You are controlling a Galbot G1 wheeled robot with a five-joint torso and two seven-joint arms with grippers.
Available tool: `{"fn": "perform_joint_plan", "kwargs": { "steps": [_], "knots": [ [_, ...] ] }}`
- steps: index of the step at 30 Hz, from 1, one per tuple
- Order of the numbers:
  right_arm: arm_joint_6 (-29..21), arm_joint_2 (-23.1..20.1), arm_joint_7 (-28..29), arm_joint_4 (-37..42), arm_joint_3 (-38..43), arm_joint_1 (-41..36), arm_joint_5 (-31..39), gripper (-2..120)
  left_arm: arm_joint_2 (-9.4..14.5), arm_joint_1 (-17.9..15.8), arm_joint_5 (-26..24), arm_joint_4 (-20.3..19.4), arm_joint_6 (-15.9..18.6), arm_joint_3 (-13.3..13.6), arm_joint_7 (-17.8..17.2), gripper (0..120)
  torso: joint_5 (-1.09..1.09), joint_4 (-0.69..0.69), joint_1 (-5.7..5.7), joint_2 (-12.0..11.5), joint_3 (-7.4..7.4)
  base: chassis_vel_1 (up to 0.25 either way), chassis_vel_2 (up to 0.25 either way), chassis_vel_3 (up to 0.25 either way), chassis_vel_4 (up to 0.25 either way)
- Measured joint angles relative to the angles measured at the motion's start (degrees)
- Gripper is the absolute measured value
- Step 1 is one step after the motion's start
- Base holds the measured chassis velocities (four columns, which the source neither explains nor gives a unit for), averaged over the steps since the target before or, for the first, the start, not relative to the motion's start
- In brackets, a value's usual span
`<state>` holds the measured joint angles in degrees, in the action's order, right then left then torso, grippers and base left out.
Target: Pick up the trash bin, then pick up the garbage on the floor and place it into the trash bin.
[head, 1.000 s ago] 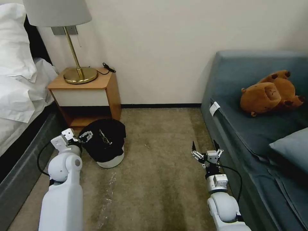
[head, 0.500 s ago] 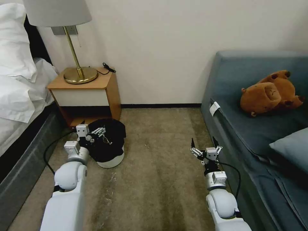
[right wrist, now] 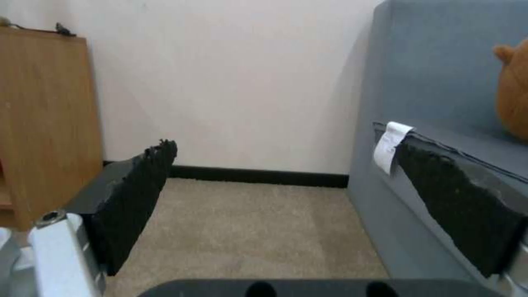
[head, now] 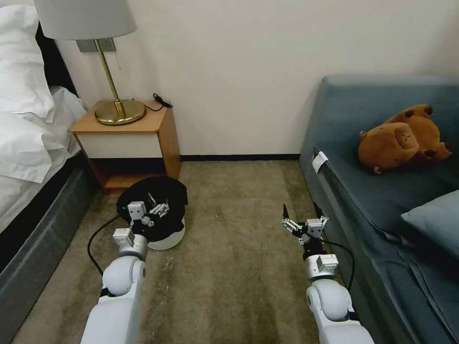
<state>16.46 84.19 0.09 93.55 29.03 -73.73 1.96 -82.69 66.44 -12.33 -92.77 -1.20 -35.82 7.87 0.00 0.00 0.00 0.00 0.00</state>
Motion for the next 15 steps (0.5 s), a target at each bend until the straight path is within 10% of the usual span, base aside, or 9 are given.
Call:
{"fn": "perform_joint_plan", "kwargs": {
  "steps": [15],
  "knots": [
    [1.2,0.5,0.2,-0.1,1.0,-0.1,-2.0,100,-0.2,-0.2,0.4,-1.0,-0.6,1.0,0.4,100,-0.01,0.0,0.0,0.0,0.0,0.0,0.0,0.0,0.0]
  ]
}}
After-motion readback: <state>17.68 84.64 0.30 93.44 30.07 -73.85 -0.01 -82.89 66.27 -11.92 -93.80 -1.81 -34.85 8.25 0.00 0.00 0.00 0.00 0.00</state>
